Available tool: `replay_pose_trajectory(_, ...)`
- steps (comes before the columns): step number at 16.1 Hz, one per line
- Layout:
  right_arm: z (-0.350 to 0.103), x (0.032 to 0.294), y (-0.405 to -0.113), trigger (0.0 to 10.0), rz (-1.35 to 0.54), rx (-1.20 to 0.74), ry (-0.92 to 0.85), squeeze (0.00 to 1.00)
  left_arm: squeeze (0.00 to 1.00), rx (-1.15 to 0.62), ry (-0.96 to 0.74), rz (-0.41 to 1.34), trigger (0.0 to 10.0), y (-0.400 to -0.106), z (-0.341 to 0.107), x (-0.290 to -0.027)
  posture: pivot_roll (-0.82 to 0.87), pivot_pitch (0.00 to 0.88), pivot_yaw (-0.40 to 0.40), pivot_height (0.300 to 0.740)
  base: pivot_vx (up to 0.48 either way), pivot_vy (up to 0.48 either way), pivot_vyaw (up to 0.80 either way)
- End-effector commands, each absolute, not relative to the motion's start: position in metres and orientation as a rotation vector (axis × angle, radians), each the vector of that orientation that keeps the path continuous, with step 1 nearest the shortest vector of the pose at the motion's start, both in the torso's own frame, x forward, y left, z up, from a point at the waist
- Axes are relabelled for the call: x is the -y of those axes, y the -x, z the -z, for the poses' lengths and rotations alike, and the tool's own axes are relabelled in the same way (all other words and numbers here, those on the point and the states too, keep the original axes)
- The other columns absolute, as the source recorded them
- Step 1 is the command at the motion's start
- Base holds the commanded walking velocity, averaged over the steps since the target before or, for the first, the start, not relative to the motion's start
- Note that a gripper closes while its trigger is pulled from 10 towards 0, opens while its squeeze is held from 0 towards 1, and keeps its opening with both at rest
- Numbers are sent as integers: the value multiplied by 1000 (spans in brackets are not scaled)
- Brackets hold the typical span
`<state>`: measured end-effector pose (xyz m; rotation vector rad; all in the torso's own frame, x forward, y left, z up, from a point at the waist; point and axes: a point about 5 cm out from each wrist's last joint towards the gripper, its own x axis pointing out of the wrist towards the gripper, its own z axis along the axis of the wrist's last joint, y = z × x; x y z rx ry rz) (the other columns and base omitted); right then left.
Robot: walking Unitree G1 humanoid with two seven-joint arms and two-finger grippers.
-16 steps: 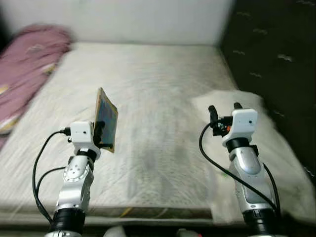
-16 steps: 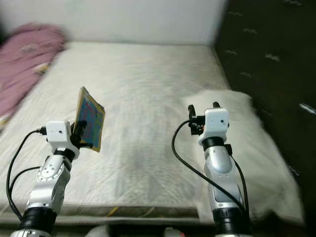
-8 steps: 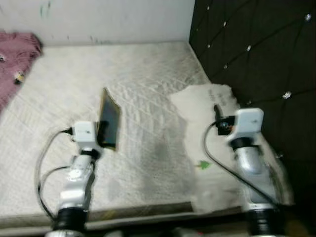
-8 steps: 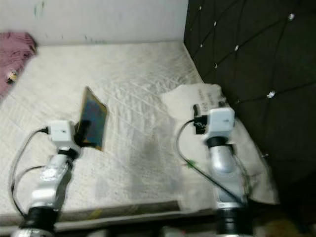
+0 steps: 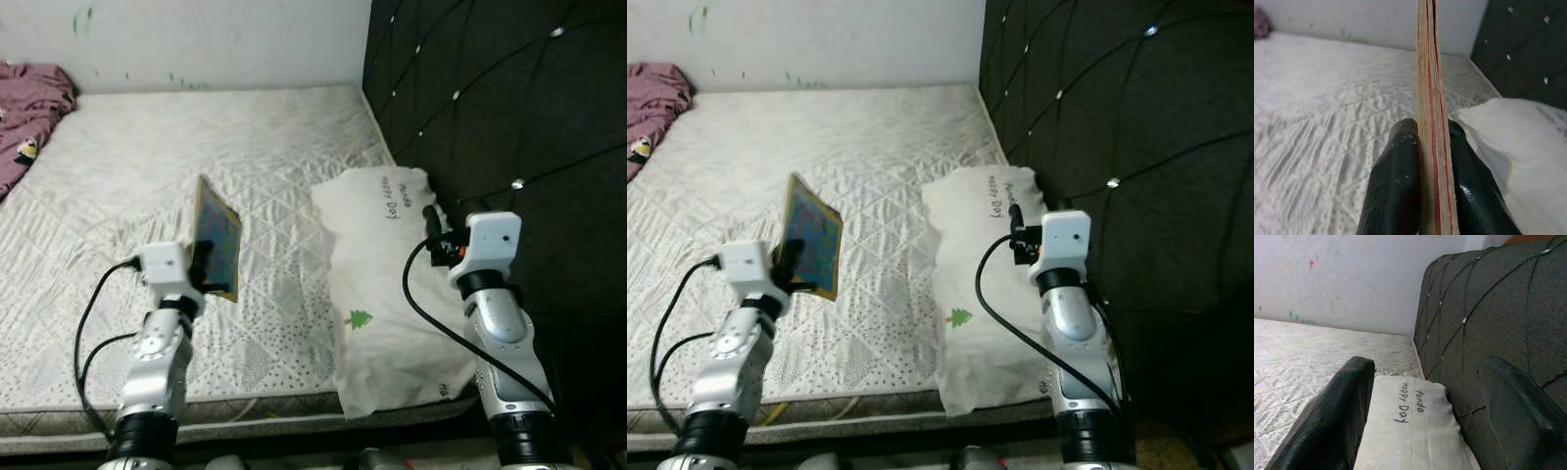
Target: Clean up the room
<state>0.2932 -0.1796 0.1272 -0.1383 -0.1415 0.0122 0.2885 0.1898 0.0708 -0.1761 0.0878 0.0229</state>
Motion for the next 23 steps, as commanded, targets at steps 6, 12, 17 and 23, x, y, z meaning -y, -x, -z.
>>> replay_pose_trajectory(6, -125, 174, -285, 10000, -29, 129, 106, 0, 0, -112, 201, -20, 10000, -267, -75, -193, -73, 0, 16, 740, 0, 0, 0)
replay_pose_trajectory(12, -120, 170, -278, 10000, -43, 105, 96, 0, 0, -146, 230, -22, 10000, -258, -73, -193, -73, 0, 9, 697, 0, 0, 0)
replay_pose_trajectory(17, -120, 169, -278, 10000, -55, 104, 92, 0, 0, -142, 216, -24, 10000, -259, -76, -194, -72, 0, 5, 677, 0, 0, 0)
replay_pose_trajectory(23, -121, 169, -278, 10000, -55, 97, 97, 0, 0, -144, 238, -46, 10000, -263, -78, -192, -76, 0, 5, 662, 0, 0, 0)
